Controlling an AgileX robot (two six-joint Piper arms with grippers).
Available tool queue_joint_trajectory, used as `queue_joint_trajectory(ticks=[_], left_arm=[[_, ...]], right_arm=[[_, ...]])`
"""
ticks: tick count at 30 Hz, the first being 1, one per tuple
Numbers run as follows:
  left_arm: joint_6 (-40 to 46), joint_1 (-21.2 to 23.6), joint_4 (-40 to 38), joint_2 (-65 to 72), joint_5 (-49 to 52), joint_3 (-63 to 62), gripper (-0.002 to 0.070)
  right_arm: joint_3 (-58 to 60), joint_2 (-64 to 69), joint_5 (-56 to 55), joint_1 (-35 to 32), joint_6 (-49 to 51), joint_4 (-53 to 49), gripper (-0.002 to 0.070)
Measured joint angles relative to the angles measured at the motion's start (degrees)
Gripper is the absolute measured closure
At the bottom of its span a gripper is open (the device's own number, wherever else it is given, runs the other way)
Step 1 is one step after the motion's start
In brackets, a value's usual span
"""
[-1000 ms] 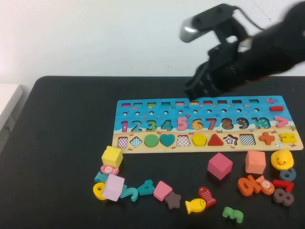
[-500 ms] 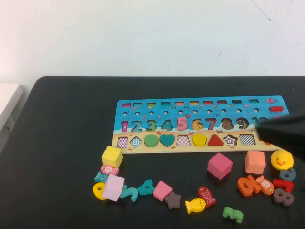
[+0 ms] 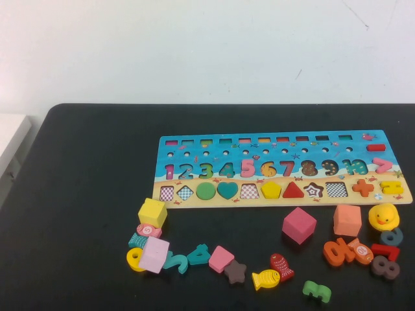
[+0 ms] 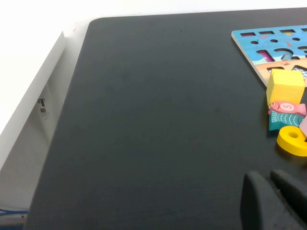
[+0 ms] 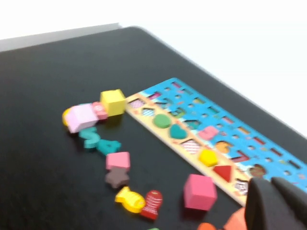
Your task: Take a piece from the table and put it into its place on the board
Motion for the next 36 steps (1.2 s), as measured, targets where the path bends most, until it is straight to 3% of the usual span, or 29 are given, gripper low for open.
queue_joint_trajectory(ticks=[5, 10, 14, 21, 23, 29, 36], left_arm=[[0.0, 0.0, 0.0, 0.0, 0.0, 0.0, 0.0678], [0.0, 0.0, -0.1, 0.0, 0.0, 0.0, 0.0678], [0.0, 0.0, -0.1, 0.0, 0.0, 0.0, 0.0678], [0.0, 0.0, -0.1, 0.0, 0.0, 0.0, 0.0678], [0.0, 0.0, -0.1, 0.0, 0.0, 0.0, 0.0678], [0.0, 0.0, -0.1, 0.0, 0.0, 0.0, 0.0678], [0.0, 0.0, -0.1, 0.0, 0.0, 0.0, 0.0678]], right_arm=[[3.4, -5.7, -0.6, 0.0, 8.8, -10.1, 0.0657], [6.5, -8.9, -0.2, -0.7, 30.5, -29.4, 0.0657], [9.8, -10.4, -1.2, -8.3, 41.0, -38.1, 0.0657], [19.3, -12.4, -14.8, -30.1, 45.1, -39.5, 0.0658], [24.8, -12.9, -27.2, -37.1, 47.5, -39.3, 0.0657], [31.4, -13.7, -38.5, -40.0, 50.1, -39.3, 0.0657], [32.5, -18.0, -37.9, -38.7, 48.5, -36.9, 0.0657]])
